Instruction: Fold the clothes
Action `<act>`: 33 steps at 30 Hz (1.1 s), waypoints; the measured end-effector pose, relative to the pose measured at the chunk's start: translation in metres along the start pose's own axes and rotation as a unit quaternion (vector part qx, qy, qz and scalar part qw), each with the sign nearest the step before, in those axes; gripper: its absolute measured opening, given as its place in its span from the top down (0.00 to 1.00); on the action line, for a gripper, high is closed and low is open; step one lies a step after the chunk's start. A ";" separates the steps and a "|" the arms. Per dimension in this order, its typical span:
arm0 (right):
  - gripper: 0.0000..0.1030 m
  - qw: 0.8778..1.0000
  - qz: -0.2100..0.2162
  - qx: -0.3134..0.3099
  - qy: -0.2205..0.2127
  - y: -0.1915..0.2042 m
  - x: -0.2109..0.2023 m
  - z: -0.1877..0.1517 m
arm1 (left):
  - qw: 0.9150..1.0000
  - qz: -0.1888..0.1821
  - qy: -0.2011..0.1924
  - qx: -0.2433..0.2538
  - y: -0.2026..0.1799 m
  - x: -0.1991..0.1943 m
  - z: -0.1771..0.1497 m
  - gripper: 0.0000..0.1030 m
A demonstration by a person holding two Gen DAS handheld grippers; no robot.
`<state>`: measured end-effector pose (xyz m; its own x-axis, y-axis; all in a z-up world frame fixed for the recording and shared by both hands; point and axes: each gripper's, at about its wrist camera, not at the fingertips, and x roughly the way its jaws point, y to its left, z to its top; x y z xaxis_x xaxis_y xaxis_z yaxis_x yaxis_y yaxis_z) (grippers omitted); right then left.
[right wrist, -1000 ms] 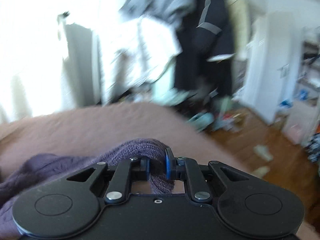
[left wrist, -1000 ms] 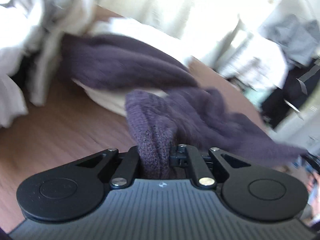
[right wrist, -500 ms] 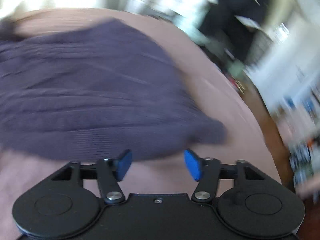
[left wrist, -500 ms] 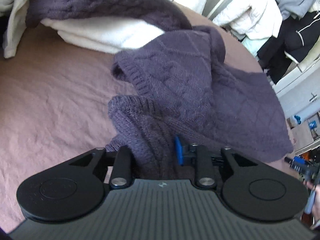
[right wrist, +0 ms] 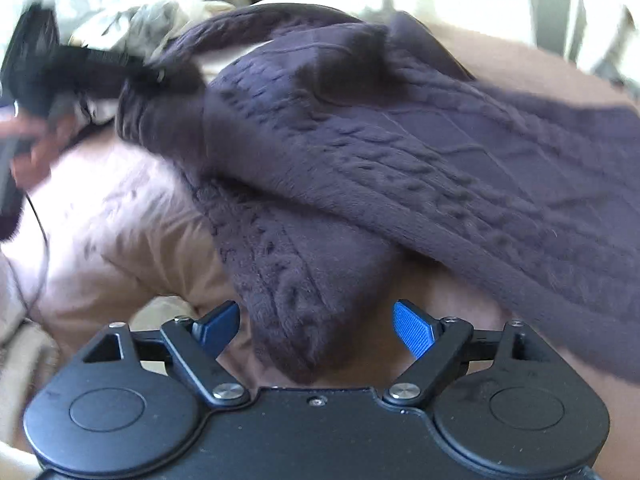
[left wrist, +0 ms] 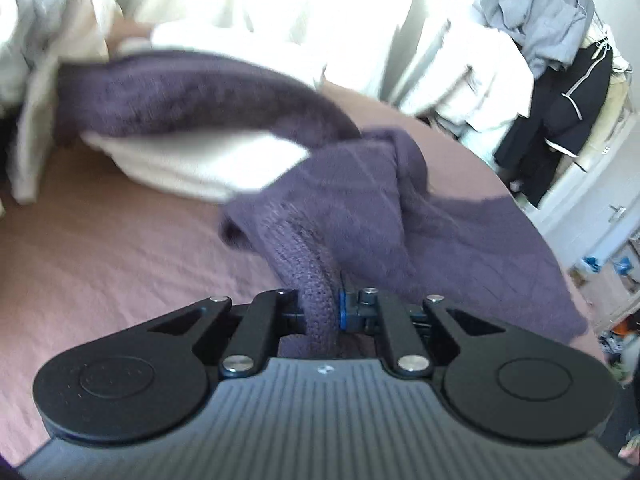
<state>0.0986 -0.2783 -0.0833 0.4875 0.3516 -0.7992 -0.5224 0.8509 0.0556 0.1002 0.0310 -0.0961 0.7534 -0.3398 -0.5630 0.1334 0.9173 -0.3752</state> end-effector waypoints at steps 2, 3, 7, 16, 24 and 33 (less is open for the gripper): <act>0.64 0.998 -0.049 -0.034 -0.003 0.006 0.012 0.001 | 0.999 0.016 -0.022 0.026 -0.004 -0.007 0.003 0.90; 0.76 0.998 -0.056 -0.031 -0.003 0.005 0.009 0.003 | 0.999 0.011 -0.029 0.021 -0.003 -0.010 0.004 0.90; 0.82 0.998 -0.018 -0.012 -0.056 -0.008 -0.045 0.014 | 0.999 0.008 -0.040 0.007 0.001 -0.016 0.007 0.90; 0.83 0.985 0.022 0.037 -0.168 -0.030 -0.174 0.050 | 0.998 0.037 -0.040 0.014 -0.001 -0.020 0.012 0.90; 0.84 0.946 -0.249 0.141 -0.155 -0.118 -0.102 0.096 | 0.993 0.078 0.087 0.006 0.011 0.020 -0.002 0.86; 0.83 0.925 -0.313 0.204 -0.071 -0.213 0.006 0.117 | 1.000 0.011 0.009 -0.012 0.020 -0.008 0.008 0.80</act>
<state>0.2947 -0.4115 -0.0299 0.7073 -0.2369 -0.6660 0.1865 0.9713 -0.1475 0.1020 0.0535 -0.0933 0.7448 -0.3239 -0.5834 0.1023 0.9194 -0.3798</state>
